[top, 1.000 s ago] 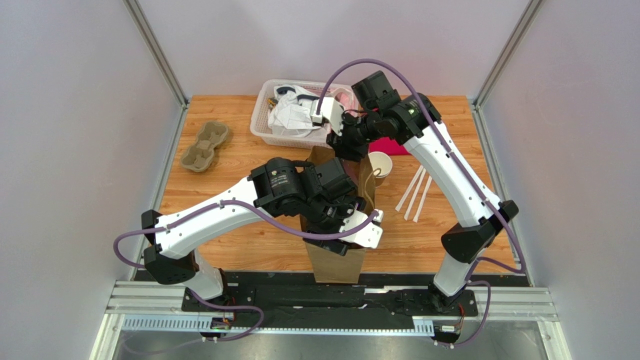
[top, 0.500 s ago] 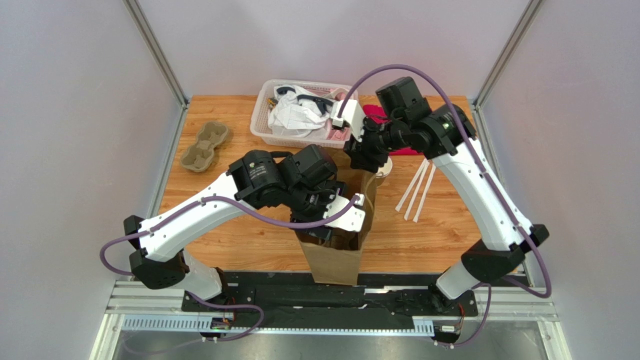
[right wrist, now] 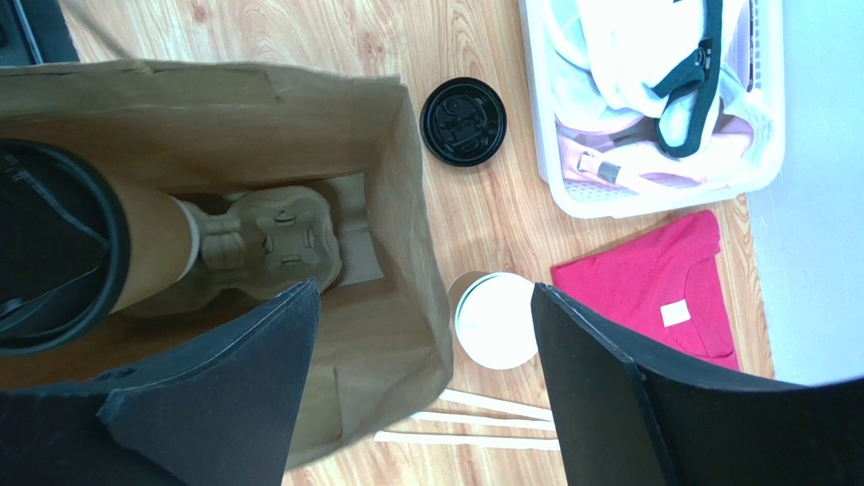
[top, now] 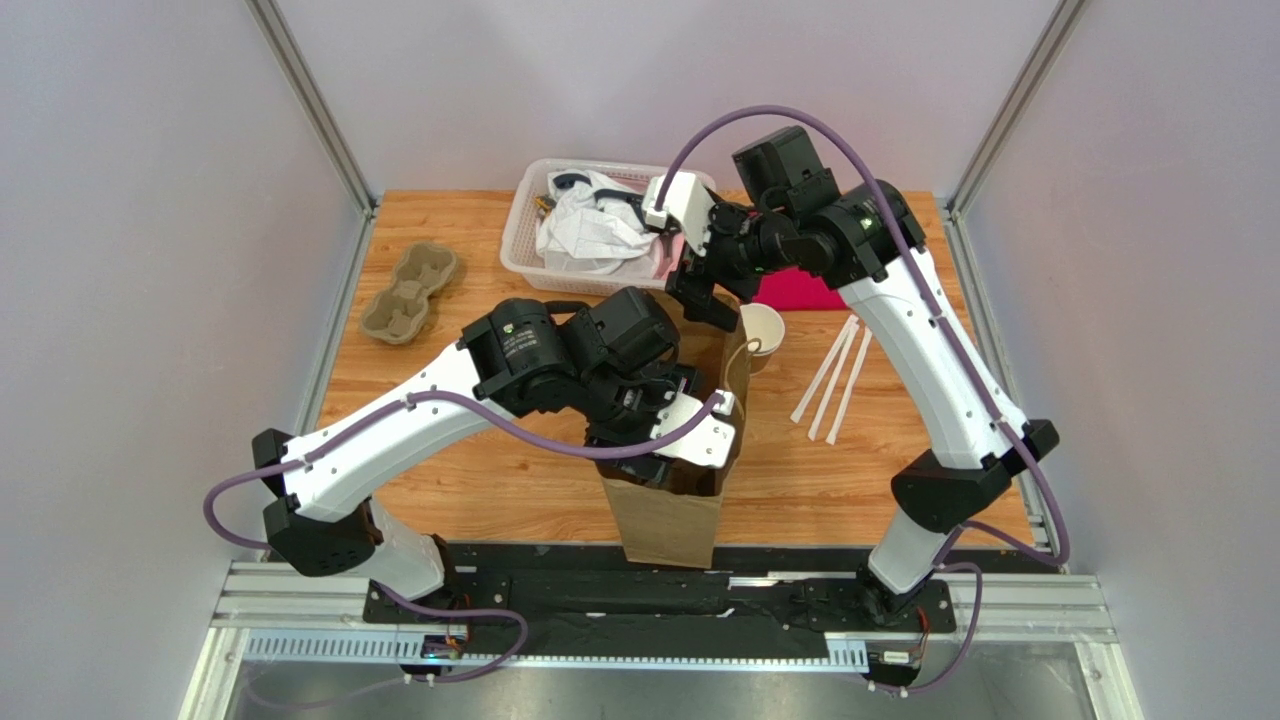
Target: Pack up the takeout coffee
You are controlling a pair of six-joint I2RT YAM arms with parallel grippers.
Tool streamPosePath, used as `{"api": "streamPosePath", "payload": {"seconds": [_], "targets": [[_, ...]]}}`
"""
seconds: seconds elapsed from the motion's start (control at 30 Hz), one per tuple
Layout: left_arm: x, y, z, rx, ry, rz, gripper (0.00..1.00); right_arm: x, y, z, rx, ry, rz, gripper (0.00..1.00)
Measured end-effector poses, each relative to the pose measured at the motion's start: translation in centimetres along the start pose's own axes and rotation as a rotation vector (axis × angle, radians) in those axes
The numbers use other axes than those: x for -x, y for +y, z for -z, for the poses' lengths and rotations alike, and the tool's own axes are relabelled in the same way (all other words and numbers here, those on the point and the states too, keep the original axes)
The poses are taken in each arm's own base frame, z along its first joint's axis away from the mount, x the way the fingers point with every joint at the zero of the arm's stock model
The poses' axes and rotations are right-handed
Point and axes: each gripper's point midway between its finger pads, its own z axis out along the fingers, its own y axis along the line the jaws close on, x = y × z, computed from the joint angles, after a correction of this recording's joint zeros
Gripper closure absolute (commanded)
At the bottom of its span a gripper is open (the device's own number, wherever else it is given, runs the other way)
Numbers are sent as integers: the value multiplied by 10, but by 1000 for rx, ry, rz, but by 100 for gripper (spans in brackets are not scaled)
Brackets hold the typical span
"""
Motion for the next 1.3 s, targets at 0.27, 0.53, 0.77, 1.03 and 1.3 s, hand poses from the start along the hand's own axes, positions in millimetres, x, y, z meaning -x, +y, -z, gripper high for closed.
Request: {"api": "streamPosePath", "payload": {"seconds": [0.27, 0.53, 0.77, 1.03, 1.3], "targets": [[1, -1, -5, -16, 1, 2, 92, -6, -3, -34, 56, 45, 46, 40], [-5, -3, -8, -22, 17, 5, 92, -16, -3, -48, 71, 82, -32, 100], [-23, 1, -7, -5, 62, 41, 93, -43, 0, -31, 34, 112, -332, 100], [-50, 29, 8, 88, 113, 88, 93, -47, 23, 3, 28, 75, -524, 100], [-57, 35, 21, 126, 113, 79, 93, -46, 46, 15, 102, 49, -528, 29]]}}
